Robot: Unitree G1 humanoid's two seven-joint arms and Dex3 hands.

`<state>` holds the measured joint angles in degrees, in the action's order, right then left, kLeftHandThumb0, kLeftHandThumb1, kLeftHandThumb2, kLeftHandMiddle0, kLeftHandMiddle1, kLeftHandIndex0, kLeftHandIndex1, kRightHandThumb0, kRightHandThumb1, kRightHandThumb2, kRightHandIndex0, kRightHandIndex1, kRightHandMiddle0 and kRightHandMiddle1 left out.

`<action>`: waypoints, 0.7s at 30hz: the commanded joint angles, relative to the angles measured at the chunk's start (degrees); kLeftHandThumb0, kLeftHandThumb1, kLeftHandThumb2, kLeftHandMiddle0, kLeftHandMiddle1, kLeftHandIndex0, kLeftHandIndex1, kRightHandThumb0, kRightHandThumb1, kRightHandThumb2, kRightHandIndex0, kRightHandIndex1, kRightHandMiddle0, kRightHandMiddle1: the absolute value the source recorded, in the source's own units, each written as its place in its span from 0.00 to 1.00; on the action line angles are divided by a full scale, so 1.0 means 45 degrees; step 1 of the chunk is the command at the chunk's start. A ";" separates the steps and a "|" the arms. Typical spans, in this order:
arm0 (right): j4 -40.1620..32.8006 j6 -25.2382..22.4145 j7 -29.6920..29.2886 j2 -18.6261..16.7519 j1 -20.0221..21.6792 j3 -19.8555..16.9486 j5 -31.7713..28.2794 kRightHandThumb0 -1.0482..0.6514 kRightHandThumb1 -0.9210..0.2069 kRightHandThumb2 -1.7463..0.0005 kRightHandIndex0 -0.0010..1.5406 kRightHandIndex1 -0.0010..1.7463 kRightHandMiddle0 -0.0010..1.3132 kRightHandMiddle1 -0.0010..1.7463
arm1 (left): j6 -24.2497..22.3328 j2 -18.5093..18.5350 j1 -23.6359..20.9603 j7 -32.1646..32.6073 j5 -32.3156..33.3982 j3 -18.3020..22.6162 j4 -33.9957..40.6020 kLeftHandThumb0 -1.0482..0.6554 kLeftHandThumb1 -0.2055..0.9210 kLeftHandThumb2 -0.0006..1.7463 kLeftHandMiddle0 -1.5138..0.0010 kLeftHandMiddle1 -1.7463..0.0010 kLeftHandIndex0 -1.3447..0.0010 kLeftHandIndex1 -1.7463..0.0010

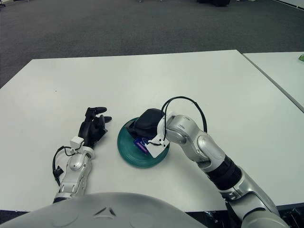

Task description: Put the gum into the plate.

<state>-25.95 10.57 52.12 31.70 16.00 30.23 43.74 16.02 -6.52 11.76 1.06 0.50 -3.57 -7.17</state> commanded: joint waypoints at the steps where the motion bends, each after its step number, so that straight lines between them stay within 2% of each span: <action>1: -0.0112 -0.0086 0.0221 0.0002 0.0294 -0.0162 -0.0233 0.38 0.29 0.45 0.56 1.00 0.31 1.00 | -0.0232 -0.0056 -0.0019 -0.0042 0.0152 0.0062 -0.0403 0.21 1.00 0.47 0.83 0.27 0.92 0.19; 6: -0.0165 -0.0461 0.0376 -0.0095 0.0148 -0.0149 -0.0160 0.39 0.24 0.49 0.50 1.00 0.28 1.00 | -0.0055 -0.0055 0.0007 -0.0078 0.0189 0.0020 -0.0372 0.21 1.00 0.47 0.83 0.27 0.93 0.19; 9: -0.0175 -0.0455 0.0264 -0.0076 0.0065 -0.0058 0.0157 0.40 0.10 0.62 0.40 1.00 0.20 1.00 | 0.0066 -0.0022 -0.0012 -0.0065 0.0165 0.0019 -0.0402 0.20 1.00 0.47 0.83 0.27 0.92 0.20; 14: 0.0202 -0.0193 0.0022 -0.0095 0.0120 0.0243 0.0722 0.41 0.02 0.69 0.28 1.00 0.16 1.00 | 0.0139 -0.0005 -0.0041 -0.0174 0.0291 0.0033 -0.0421 0.20 1.00 0.47 0.82 0.29 0.91 0.21; 15: 0.0296 -0.0125 -0.0030 -0.0099 0.0153 0.0284 0.0784 0.33 0.01 0.67 0.23 1.00 0.10 0.90 | 0.0154 -0.0003 -0.0056 -0.0197 0.0329 0.0048 -0.0444 0.19 1.00 0.47 0.83 0.29 0.91 0.22; 16: 0.0420 -0.0023 -0.0118 -0.0094 0.0184 0.0317 0.0831 0.30 0.01 0.67 0.21 1.00 0.08 0.86 | 0.0161 0.0002 -0.0077 -0.0233 0.0389 0.0069 -0.0478 0.19 1.00 0.47 0.83 0.30 0.91 0.22; 18: 0.0638 0.0170 -0.0313 -0.0073 0.0193 0.0341 0.0876 0.23 0.00 0.65 0.15 0.92 0.03 0.71 | 0.0171 0.0016 -0.0125 -0.0310 0.0512 0.0119 -0.0573 0.18 1.00 0.47 0.84 0.31 0.92 0.23; 19: 0.0731 0.0260 -0.0409 -0.0059 0.0182 0.0340 0.0884 0.22 0.00 0.65 0.14 0.86 0.03 0.68 | 0.0176 0.0020 -0.0146 -0.0347 0.0566 0.0145 -0.0621 0.18 1.00 0.47 0.84 0.31 0.92 0.23; 21: 0.0907 0.0454 -0.0612 -0.0036 0.0163 0.0324 0.0871 0.18 0.00 0.64 0.14 0.68 0.01 0.57 | 0.0240 0.0054 -0.0236 -0.0446 0.0681 0.0235 -0.0806 0.17 1.00 0.48 0.85 0.32 0.93 0.23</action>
<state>-23.19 11.49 50.99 31.47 16.33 31.64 47.13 17.90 -6.46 11.29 -0.27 2.51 -3.20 -8.64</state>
